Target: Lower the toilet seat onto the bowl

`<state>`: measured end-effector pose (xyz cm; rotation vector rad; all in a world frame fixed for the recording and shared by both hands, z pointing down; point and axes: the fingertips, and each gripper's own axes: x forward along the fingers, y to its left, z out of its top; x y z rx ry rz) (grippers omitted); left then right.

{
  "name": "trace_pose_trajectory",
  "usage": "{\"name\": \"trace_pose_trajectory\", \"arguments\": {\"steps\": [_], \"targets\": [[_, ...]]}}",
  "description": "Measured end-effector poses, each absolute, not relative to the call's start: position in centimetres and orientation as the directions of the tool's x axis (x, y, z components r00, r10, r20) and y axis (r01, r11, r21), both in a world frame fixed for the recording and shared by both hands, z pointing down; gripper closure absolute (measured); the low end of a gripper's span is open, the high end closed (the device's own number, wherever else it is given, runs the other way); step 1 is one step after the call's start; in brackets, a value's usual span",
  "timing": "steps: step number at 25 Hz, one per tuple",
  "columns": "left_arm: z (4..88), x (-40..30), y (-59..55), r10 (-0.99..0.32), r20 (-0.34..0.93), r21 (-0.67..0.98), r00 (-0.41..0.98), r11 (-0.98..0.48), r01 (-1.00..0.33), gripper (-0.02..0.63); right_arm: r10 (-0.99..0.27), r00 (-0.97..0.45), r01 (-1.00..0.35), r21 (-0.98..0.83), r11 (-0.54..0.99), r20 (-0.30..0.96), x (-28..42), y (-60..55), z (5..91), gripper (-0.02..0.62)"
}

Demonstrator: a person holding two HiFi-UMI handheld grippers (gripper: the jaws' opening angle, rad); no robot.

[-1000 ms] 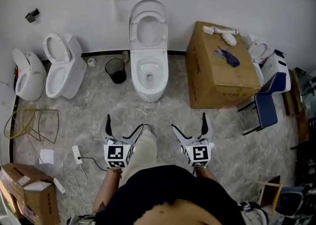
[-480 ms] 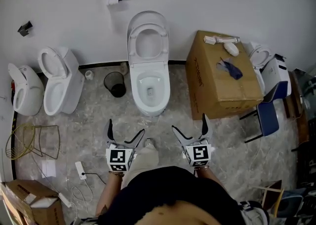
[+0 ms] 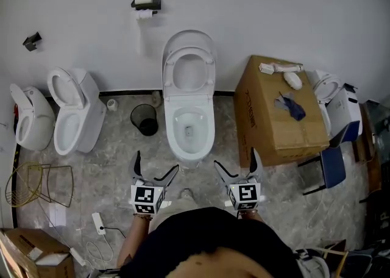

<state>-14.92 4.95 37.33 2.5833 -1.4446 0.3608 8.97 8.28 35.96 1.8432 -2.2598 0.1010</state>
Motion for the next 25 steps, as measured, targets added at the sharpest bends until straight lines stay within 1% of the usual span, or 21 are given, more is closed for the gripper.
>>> {"name": "trace_pose_trajectory", "arguments": {"steps": [4, 7, 10, 13, 18, 25], "targets": [[37.4, -14.6, 2.2, -0.798, 0.274, 0.054, 0.537, -0.545, -0.837, 0.028, -0.960, -0.194, -0.974, 0.080, 0.214, 0.200, 8.4, 4.9, 35.6, 0.012], [37.9, -13.9, 1.2, -0.779, 0.287, 0.060, 0.558, -0.566, -0.822, 0.028, -0.958, -0.187, -0.974, 0.084, 0.209, 0.219, 8.7, 3.4, 36.1, 0.012], [37.9, -13.4, 0.1, -0.773, 0.282, 0.053, 0.568, -0.579, -0.814, 0.028, -0.962, -0.189, -0.975, 0.077, 0.207, 0.195, 8.6, 1.9, 35.6, 0.012], [37.9, -13.3, -0.6, -0.772, 0.274, 0.081, 0.573, -0.575, -0.814, 0.029, -0.963, -0.192, -0.974, 0.087, 0.211, 0.187, 8.6, 1.2, 35.6, 0.014], [38.4, -12.6, -1.3, -0.757, 0.276, 0.170, 0.593, -0.568, -0.805, 0.029, -0.953, -0.204, -0.971, 0.081, 0.227, 0.224, 8.6, 0.4, 36.6, 0.012], [39.0, -12.3, -4.4, -0.752, 0.298, 0.173, 0.588, -0.563, -0.808, 0.029, -0.946, -0.215, -0.966, 0.089, 0.242, 0.241, 9.1, -3.2, 37.2, 0.012]]}}
